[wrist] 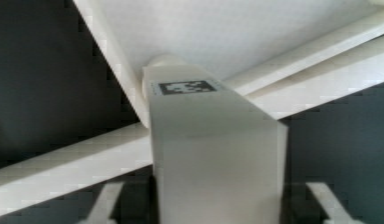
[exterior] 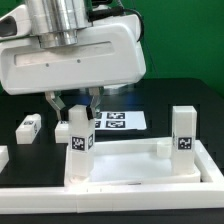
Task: Assemble desk
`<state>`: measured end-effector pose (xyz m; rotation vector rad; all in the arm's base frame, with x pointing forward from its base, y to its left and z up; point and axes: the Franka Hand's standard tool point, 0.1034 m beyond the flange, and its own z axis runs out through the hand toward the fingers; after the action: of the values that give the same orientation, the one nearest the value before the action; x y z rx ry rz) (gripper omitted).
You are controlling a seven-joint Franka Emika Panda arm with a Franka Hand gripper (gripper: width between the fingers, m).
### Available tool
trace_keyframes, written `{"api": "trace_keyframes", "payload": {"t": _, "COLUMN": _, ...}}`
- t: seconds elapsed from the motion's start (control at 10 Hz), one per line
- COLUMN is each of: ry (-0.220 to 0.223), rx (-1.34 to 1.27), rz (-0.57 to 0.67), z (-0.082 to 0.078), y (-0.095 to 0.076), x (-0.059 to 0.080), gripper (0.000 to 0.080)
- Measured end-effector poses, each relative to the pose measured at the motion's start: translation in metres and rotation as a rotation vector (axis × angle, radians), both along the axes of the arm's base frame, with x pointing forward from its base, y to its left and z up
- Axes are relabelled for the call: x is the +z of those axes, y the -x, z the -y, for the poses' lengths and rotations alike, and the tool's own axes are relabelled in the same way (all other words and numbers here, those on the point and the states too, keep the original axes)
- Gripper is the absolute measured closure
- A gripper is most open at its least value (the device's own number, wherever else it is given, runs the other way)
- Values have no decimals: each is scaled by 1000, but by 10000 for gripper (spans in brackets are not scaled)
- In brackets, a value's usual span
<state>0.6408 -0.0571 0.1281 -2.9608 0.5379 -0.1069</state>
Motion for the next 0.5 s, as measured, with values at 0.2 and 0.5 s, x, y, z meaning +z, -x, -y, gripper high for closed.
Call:
{"api": "trace_keyframes", "payload": {"t": 0.2, "ry": -19, "rx": -167, "rz": -17, "z": 1, "y": 0, "x": 0, "gripper": 501}}
{"api": "trace_keyframes", "payload": {"t": 0.5, "ry": -58, "rx": -525, "rz": -42, "z": 3, "y": -3, "x": -1, "gripper": 501}}
